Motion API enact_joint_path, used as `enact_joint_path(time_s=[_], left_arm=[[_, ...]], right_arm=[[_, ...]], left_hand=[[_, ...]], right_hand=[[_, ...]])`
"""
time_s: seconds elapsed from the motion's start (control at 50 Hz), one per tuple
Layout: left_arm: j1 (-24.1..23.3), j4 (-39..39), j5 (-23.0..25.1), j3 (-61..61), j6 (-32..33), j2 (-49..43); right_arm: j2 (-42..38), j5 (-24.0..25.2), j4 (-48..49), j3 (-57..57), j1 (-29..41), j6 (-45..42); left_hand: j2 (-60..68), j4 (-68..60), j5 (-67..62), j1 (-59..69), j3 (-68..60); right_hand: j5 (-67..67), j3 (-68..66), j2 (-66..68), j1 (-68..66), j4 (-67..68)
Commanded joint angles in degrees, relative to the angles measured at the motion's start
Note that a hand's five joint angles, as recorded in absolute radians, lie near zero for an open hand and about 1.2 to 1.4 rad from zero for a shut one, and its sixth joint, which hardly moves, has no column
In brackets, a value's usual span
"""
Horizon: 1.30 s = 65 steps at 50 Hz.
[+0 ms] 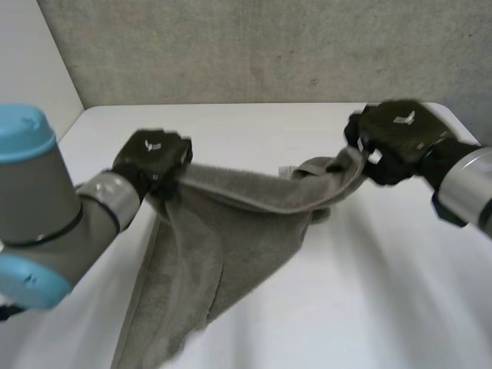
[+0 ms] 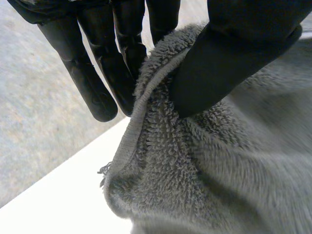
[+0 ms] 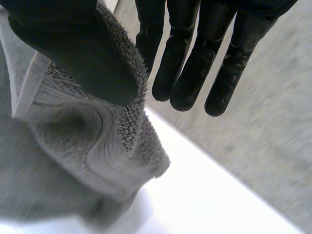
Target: Fold the towel.
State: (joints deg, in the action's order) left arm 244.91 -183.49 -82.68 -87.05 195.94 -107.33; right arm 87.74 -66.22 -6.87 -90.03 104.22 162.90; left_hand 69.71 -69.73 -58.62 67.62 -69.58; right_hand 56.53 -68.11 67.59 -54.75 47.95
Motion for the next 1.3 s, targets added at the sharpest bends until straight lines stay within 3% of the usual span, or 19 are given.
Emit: enact_joint_path(time_s=[0.02, 0.22, 0.34, 0.38, 0.4, 0.44, 0.46, 0.48, 0.58, 0.66, 0.76, 0.88, 0.92, 1.02, 1.16, 1.18, 1.2, 1.24, 1.3], left_arm=[[-0.57, 2.17, -0.99, -10.76, 9.10, 2.57], [-0.92, 2.26, -1.78, -5.50, 9.99, -6.66], [-0.83, 1.56, -2.13, 11.99, 9.90, -13.70], [-0.75, -0.01, -3.70, 24.06, 9.99, -15.45], [-0.75, -0.03, -3.71, 24.12, 9.99, -15.45], [-0.75, -1.70, -5.47, 30.80, 9.99, -16.16], [-0.75, -3.70, -7.39, 36.89, 10.07, -16.51], [-0.75, -5.98, -9.41, 42.09, 10.51, -16.51], [-0.92, -12.05, -14.51, 49.78, 12.62, -14.76], [-1.19, -12.15, -15.84, 47.59, 13.41, -11.85], [-2.15, -11.10, -16.02, 27.08, 13.50, -5.27], [-4.00, -12.95, -15.93, 11.91, 13.50, -4.38], [-4.52, -16.53, -15.84, 3.86, 13.50, -5.16], [-5.14, -21.46, -16.02, -3.11, 13.59, -11.21], [-7.07, -21.03, -16.11, -6.29, 12.80, -16.51], [-7.07, -20.68, -15.93, -7.42, 12.80, -16.60], [-7.07, -20.68, -15.93, -7.43, 12.80, -16.60], [-7.07, -20.33, -15.76, -9.01, 12.97, -16.25], [-7.16, -19.72, -15.58, -10.15, 12.97, -14.41]], right_arm=[[-9.69, -4.53, -5.35, 1.97, 4.76, -9.53], [-24.09, -13.22, -9.13, 13.02, 9.94, -17.17], [-26.30, -14.46, -6.84, 23.85, 10.65, -16.12], [-27.35, -15.42, 0.23, 32.68, 10.65, -13.76], [-27.36, -15.43, 0.27, 32.73, 10.65, -13.75], [-27.36, -17.35, 12.43, 39.29, 10.56, -10.16], [-27.36, -17.36, 12.49, 39.32, 10.56, -10.14], [-27.01, -18.84, 18.76, 40.97, 10.56, -8.58], [-23.94, -21.40, 33.46, 41.17, 10.65, -5.58], [-21.13, -19.31, 38.58, 34.95, 10.21, -1.64], [-17.79, -14.65, 40.44, 25.03, 9.77, 4.69], [-17.07, -12.09, 39.74, 15.59, 8.54, 7.00], [-17.77, -11.65, 36.68, 9.91, 8.10, 6.56], [-21.63, -11.65, 28.34, 4.27, 7.93, 4.98], [-23.31, -11.21, 21.46, -1.90, 3.62, -0.65], [-22.88, -11.21, 20.67, -3.47, 2.66, -2.13], [-22.35, -11.30, 20.32, -4.87, 2.13, -3.28], [-21.56, -11.21, 20.31, -6.28, 1.52, -4.07], [-19.63, -11.38, 20.23, -7.96, -0.24, -4.78]], left_hand=[[10.29, -10.27, -11.38, 12.38, -10.42], [10.29, -10.27, -11.38, 12.38, -10.42], [10.29, -10.27, -11.38, 12.38, -10.42], [10.29, -10.27, -11.38, 12.38, -10.42], [10.29, -10.27, -11.38, 12.38, -10.42], [10.29, -10.27, -11.38, 12.38, -10.42], [10.29, -10.27, -11.38, 12.38, -10.42], [10.29, -10.27, -11.38, 12.38, -10.42], [10.29, -10.27, -11.38, 12.38, -10.42], [10.29, -10.27, -11.38, 12.38, -10.42], [10.29, -10.27, -11.38, 12.38, -10.42], [10.29, -10.27, -11.38, 12.38, -10.42], [10.29, -10.27, -11.38, 12.38, -10.42], [10.29, -10.27, -11.38, 12.38, -10.42], [10.29, -10.27, -11.38, 12.38, -10.42], [-2.01, 2.03, 0.92, 0.08, 1.88], [-2.13, 2.15, 1.05, -0.04, 2.00], [-33.27, 33.30, 32.19, -31.19, 33.15], [-35.27, 35.29, 34.18, -33.18, 35.14]], right_hand=[[13.47, -11.89, 12.41, -25.25, 32.05], [13.47, -11.89, 12.41, -25.25, 32.05], [13.47, -11.89, 12.41, -25.25, 32.05], [13.47, -11.89, 12.41, -25.25, 32.05], [13.47, -11.89, 12.41, -25.25, 32.05], [13.47, -11.89, 12.41, -25.25, 32.05], [13.47, -11.89, 12.41, -25.25, 32.05], [13.47, -11.89, 12.41, -25.25, 32.05], [13.47, -11.89, 12.41, -25.25, 32.05], [13.47, -11.89, 12.41, -25.25, 32.05], [13.47, -11.89, 12.41, -25.25, 32.05], [13.47, -11.89, 12.41, -25.25, 32.05], [13.47, -11.89, 12.41, -25.25, 32.05], [13.47, -11.89, 12.41, -25.25, 32.05], [13.47, -11.89, 12.41, -25.25, 32.05], [13.47, -11.89, 12.41, -25.25, 32.05], [13.47, -11.89, 12.41, -25.25, 32.05], [13.47, -11.89, 12.41, -25.25, 32.05], [13.47, -11.89, 12.41, -25.25, 32.05]])
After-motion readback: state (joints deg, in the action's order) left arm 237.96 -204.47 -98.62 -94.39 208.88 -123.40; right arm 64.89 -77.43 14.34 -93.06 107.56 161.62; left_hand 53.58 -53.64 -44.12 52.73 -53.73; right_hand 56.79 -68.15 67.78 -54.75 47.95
